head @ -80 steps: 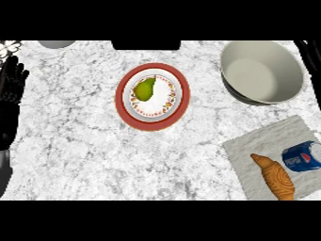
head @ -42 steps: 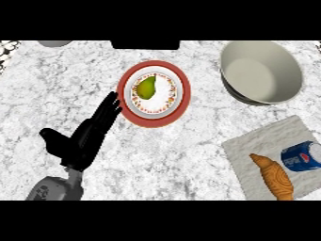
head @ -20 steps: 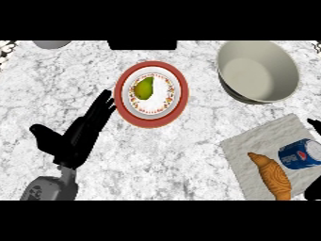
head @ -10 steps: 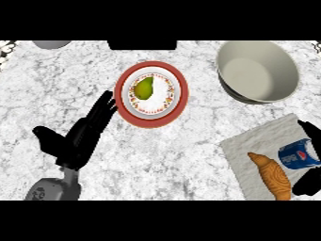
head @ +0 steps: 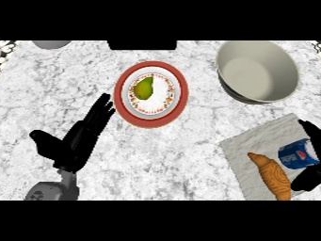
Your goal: Pick the can from the placemat and place it in the bowl
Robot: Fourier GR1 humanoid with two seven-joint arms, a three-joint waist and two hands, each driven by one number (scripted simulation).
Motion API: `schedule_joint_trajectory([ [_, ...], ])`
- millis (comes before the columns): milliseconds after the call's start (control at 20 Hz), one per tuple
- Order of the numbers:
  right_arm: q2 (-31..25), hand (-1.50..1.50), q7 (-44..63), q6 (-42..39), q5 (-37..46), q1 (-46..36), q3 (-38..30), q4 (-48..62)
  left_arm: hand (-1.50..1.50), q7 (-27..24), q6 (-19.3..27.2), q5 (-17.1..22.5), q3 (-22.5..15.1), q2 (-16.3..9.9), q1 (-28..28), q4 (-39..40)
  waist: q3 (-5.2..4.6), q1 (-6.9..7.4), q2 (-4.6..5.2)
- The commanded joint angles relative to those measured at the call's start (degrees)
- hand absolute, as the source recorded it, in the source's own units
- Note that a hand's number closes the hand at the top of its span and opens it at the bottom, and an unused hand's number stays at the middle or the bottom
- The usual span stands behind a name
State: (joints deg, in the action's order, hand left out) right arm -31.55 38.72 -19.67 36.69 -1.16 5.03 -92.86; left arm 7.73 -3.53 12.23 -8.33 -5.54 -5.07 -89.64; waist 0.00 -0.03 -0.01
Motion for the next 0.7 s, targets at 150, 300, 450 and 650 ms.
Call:
schedule_joint_trajectory([
  [150,4.3,-1.5,-0.8,-2.2,4.1,-1.7,-2.4,0.9,0.0,5.3,0.8,-1.6,0.3,1.4,-1.3,-3.7,-0.01,0.03,-0.02],
  [300,2.1,1.5,-10.9,1.0,4.2,0.4,-4.2,4.3,0.0,0.8,-1.3,-1.2,1.5,1.5,-2.6,0.8,0.0,-0.1,0.01],
  [450,2.9,1.5,-15.8,5.3,7.6,2.3,-3.1,5.5,0.0,2.2,-1.9,0.2,3.2,1.3,-3.2,1.8,0.0,-0.1,0.01],
  [650,5.1,1.5,-14.8,3.0,10.2,-2.1,-3.9,7.3,0.0,0.2,-3.2,-1.6,3.2,1.2,-2.0,1.5,-0.01,0.02,0.01],
])
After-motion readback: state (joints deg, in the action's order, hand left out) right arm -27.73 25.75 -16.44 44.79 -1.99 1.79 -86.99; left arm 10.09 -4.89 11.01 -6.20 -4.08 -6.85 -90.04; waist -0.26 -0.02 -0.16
